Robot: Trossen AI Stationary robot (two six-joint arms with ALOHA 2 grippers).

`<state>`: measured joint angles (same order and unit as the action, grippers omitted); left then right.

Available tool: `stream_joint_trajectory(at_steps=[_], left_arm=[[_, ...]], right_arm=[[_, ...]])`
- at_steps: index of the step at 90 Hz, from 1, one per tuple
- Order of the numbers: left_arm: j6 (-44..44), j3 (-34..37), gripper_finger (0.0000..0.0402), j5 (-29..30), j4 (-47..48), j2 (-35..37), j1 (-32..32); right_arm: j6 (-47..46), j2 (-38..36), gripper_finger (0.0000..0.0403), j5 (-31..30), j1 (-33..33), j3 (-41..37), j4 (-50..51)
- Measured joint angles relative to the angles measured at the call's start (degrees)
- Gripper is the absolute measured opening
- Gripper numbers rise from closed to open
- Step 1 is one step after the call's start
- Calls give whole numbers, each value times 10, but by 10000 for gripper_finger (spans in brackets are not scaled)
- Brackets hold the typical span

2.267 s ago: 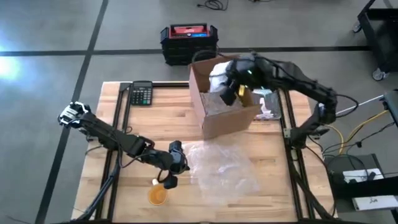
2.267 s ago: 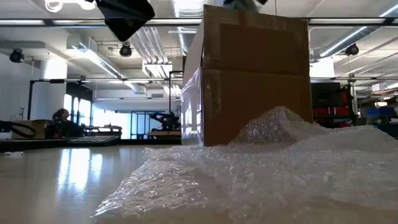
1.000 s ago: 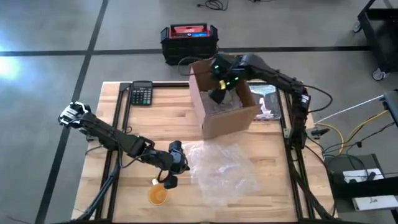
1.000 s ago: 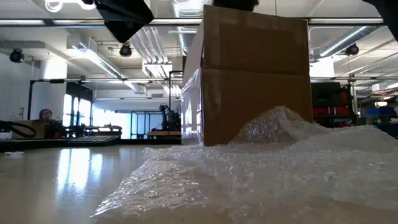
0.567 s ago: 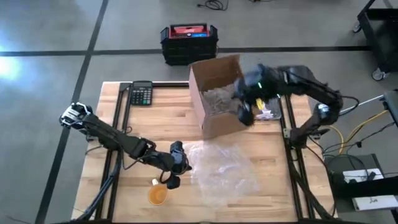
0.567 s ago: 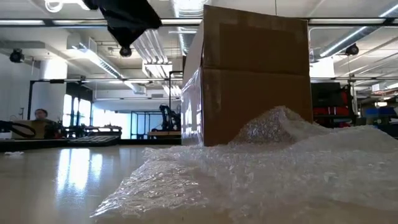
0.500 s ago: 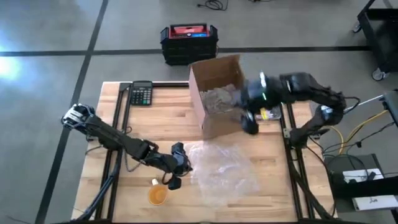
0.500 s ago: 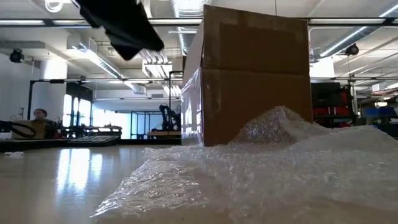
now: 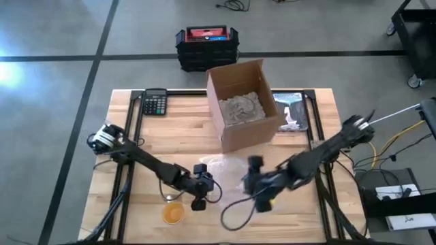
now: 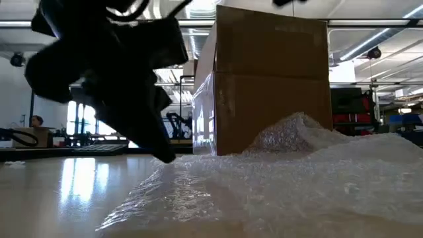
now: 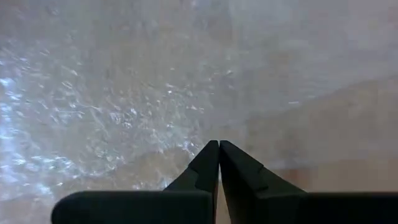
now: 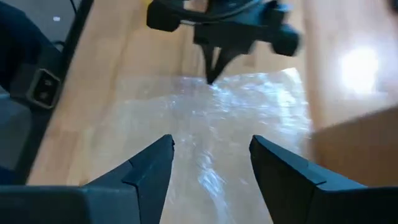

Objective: Wrap mug
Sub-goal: Wrap the yellow cup in bubble wrap

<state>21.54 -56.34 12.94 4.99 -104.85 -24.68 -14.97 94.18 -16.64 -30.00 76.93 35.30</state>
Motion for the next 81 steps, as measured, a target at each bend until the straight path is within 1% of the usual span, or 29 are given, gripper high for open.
stream_joint_trajectory(at_steps=[10,28,36,47,53,60,81], left_arm=[[0,-2,0,2,-4,-16,1],[0,-1,0,3,-3,-16,3],[0,-1,0,2,-2,-14,3],[0,-1,0,1,-1,-14,3],[0,-1,0,-6,-1,-14,3],[-2,-1,0,-32,-1,-13,4],[-2,1,0,-42,10,-12,3]], right_arm=[[20,59,185,-1,9,-34,-74],[57,162,166,-11,36,-32,-180],[59,198,158,-3,43,-22,-189],[59,223,146,4,48,-12,-194],[61,226,139,5,48,-12,-164],[53,222,129,3,48,-12,-105],[-29,172,98,5,38,-12,126]])
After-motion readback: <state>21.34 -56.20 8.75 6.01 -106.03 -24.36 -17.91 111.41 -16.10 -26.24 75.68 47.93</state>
